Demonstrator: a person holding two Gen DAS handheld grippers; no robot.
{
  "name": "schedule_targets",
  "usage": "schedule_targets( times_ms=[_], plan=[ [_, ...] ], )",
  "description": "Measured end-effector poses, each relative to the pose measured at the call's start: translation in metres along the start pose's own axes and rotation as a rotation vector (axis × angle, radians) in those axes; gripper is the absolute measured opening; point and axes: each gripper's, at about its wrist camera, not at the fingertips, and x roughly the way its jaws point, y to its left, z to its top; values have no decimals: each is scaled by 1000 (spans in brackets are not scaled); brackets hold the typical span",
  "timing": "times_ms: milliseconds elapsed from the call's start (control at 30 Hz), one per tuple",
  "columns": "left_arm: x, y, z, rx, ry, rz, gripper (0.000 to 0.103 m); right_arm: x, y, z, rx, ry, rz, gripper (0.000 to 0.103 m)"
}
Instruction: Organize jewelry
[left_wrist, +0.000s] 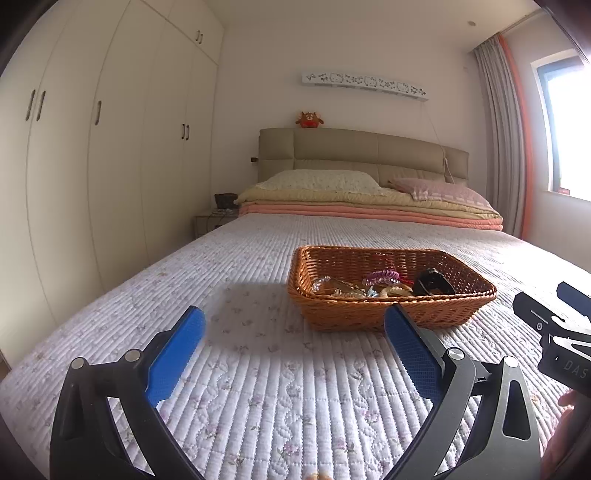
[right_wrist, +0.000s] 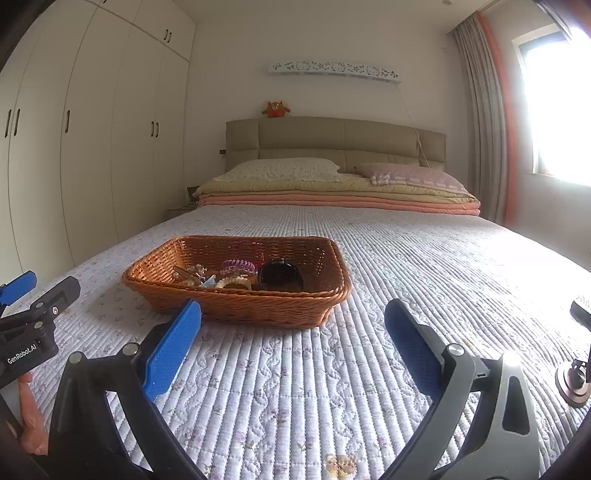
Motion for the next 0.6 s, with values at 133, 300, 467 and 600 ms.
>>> schedule_targets(
  times_ms=[133, 300, 467, 600],
  plan=[
    [-1, 0, 0, 2, -1, 0, 95, 0, -1, 0, 3, 1, 3, 95],
    [-1, 0, 0, 1, -1, 0, 95, 0, 0, 0, 3, 2, 4, 95],
    [-1, 0, -1, 2, 0, 0, 95, 0, 0, -1, 4, 3, 3, 95],
    [-1, 0, 0, 1, 0, 0, 95, 1, 1, -1, 4, 3, 2, 95]
  ],
)
